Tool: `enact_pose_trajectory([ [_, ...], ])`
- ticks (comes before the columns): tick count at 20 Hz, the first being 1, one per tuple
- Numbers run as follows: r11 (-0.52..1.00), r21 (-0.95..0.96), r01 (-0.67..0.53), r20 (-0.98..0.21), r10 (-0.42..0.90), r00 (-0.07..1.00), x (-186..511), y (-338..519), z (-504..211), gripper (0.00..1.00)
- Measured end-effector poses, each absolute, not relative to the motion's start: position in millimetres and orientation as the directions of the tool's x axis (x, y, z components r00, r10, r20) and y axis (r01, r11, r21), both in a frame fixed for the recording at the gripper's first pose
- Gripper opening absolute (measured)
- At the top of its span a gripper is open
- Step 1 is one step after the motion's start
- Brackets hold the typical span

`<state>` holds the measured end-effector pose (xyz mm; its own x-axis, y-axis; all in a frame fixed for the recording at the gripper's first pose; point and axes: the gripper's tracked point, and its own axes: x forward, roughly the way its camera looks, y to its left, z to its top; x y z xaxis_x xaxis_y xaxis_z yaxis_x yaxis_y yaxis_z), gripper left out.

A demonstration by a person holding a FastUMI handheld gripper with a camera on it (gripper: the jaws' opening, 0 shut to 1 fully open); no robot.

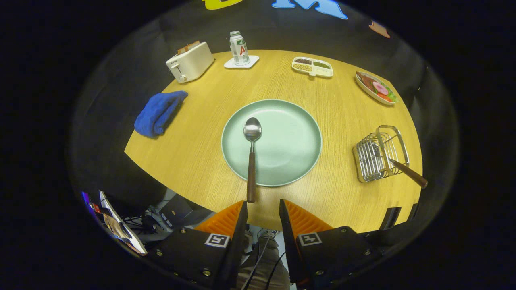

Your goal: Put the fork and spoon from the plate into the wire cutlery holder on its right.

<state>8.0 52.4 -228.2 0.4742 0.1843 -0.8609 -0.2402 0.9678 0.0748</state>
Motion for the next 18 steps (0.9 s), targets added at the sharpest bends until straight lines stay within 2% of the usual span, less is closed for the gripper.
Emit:
enact_pose_trajectory([
  [11,0.961,0.06,-0.269,-0.898,0.17,0.406,28.0,81.1,-264.2,0.48],
  [15,0.966,0.085,-0.242,-0.903,0.178,0.391,33.9,85.0,-281.0,0.48],
  [17,0.972,0.064,-0.227,-0.892,0.158,0.424,41.6,79.3,-274.7,0.24],
  [18,0.968,0.07,-0.241,-0.889,0.17,0.424,41.3,79.5,-272.2,0.15],
])
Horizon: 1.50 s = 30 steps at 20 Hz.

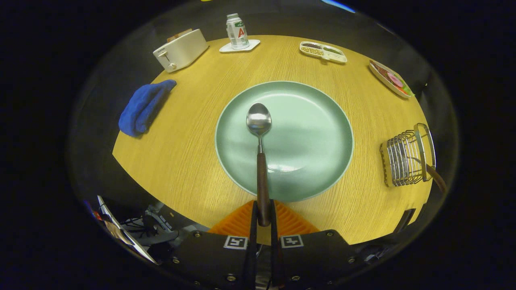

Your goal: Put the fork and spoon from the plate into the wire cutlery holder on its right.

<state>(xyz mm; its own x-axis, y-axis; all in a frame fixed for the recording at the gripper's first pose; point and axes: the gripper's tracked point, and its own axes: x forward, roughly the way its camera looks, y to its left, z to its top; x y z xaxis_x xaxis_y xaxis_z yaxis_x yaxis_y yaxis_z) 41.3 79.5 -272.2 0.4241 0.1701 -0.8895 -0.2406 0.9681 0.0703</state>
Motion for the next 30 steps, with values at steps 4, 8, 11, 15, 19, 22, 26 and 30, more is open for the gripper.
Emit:
enact_pose_trajectory([
  [4,0.952,0.05,-0.302,-0.875,0.188,0.446,43.1,75.2,-262.6,0.05],
  [8,0.931,0.087,-0.355,-0.887,0.234,0.398,36.1,67.2,-248.1,0.05],
  [11,0.921,0.177,-0.347,-0.892,0.299,0.34,25.6,55.6,-229.6,0.05],
  [15,0.919,0.252,-0.304,-0.881,0.348,0.32,24.2,30.6,-203.1,0.05],
  [19,0.918,0.293,-0.268,-0.861,0.375,0.344,27.0,3.5,-172.5,0.05],
  [22,0.924,0.294,-0.245,-0.855,0.369,0.366,33.7,-16.3,-160.1,0.05],
  [26,0.921,0.314,-0.23,-0.834,0.383,0.396,41.9,-30.6,-135.4,0.05],
  [30,0.92,0.311,-0.239,-0.826,0.386,0.411,40.2,-52.3,-103.5,0.05],
])
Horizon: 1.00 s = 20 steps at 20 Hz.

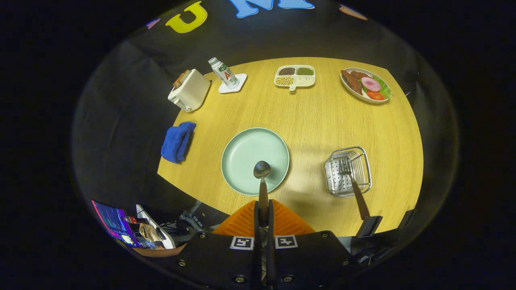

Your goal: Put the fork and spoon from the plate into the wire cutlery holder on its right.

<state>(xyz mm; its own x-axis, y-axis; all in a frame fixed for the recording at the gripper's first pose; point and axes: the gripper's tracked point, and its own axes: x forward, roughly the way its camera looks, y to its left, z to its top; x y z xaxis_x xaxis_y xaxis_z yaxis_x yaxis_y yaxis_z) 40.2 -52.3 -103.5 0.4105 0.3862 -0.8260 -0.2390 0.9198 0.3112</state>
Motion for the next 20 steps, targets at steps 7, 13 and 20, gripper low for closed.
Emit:
enact_pose_trajectory([
  [7,0.932,0.283,-0.226,-0.811,0.358,0.462,37.8,-92.9,-61.5,0.05],
  [13,0.941,0.297,-0.161,-0.806,0.338,0.487,30.6,-129.4,-52.3,0.05],
  [20,0.962,0.264,-0.071,-0.821,0.263,0.507,31.9,-177.2,-58.9,0.05],
])
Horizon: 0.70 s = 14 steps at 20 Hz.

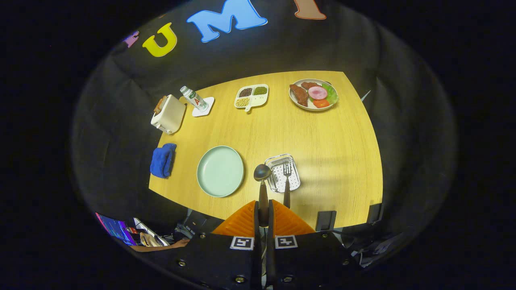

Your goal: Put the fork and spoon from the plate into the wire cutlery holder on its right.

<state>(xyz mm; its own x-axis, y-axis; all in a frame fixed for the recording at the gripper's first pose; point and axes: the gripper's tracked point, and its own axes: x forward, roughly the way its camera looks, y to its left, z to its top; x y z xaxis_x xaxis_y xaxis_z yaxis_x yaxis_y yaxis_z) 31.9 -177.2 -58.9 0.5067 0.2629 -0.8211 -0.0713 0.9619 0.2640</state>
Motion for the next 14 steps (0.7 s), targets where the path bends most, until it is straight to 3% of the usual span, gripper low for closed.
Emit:
enact_pose_trajectory([
  [6,0.965,0.261,0.019,-0.854,0.221,0.47,47.0,-193.1,-89.8,0.05],
  [14,0.983,0.181,-0.022,-0.893,0.174,0.415,70.6,-180.8,-118.2,0.05],
])
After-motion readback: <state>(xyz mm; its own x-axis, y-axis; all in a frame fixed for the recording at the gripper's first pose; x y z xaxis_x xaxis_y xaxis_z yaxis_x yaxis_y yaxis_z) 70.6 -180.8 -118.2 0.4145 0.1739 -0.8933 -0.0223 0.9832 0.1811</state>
